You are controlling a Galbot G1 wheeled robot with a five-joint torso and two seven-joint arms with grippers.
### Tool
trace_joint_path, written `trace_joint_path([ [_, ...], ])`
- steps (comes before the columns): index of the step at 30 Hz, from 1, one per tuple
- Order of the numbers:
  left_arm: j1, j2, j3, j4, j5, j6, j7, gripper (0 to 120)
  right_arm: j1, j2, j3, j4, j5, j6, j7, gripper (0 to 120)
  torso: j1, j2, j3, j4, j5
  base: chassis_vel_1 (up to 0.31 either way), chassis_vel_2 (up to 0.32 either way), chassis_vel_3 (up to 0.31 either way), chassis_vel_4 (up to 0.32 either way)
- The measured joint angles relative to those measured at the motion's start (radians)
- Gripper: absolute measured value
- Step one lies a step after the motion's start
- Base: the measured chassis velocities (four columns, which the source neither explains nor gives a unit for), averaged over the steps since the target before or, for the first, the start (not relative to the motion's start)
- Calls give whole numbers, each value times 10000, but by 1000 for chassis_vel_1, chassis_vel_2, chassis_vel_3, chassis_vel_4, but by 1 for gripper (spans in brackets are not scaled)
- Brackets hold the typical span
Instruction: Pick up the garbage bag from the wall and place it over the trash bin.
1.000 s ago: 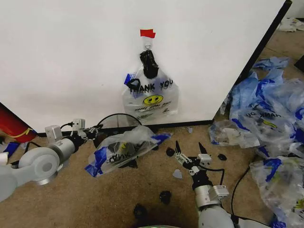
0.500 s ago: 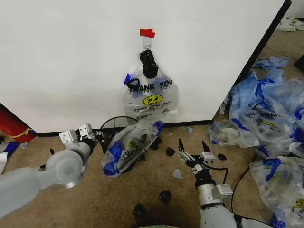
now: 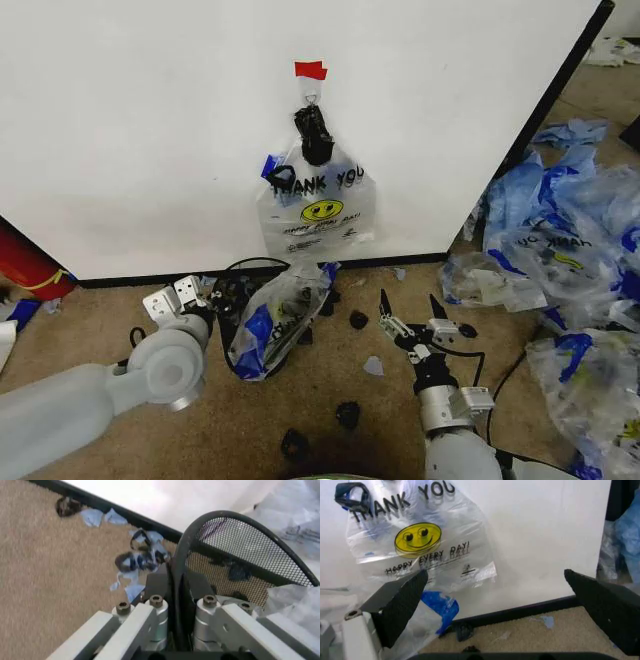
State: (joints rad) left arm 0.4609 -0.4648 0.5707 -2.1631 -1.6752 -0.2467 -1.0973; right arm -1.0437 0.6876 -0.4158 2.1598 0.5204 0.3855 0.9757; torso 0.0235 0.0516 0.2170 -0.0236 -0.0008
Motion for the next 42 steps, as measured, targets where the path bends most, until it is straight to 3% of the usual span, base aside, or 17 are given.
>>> trace_joint_path([
  [7,134,-273,-97,-483,-150,-90,-440,4,-120,-46,197,13,-33,-17,44,100,0,0,0,0,-1,0,0,0,0],
  [20,1139,-493,135,-249,595,149,-267,4,-76,-146,144,-3,-42,-43,54,100,0,1,0,3,3,0,0,0,0],
  [24,1264,-486,229,-348,663,273,-257,16,-75,-161,153,4,-45,-40,52,100,1,0,2,-3,-14,0,0,0,0],
  [27,1368,-227,319,-549,1153,392,-22,28,-54,-169,154,22,-45,-40,52,100,0,0,1,-1,3,0,0,0,0],
  [37,1497,454,412,-997,2587,554,808,63,-45,-162,24,242,35,-22,38,100,0,0,1,-1,-4,0,0,0,0],
  [42,1422,742,415,-1090,3289,547,1327,83,-46,-215,-379,915,835,117,-112,100,0,0,0,0,-4,0,0,0,0],
])
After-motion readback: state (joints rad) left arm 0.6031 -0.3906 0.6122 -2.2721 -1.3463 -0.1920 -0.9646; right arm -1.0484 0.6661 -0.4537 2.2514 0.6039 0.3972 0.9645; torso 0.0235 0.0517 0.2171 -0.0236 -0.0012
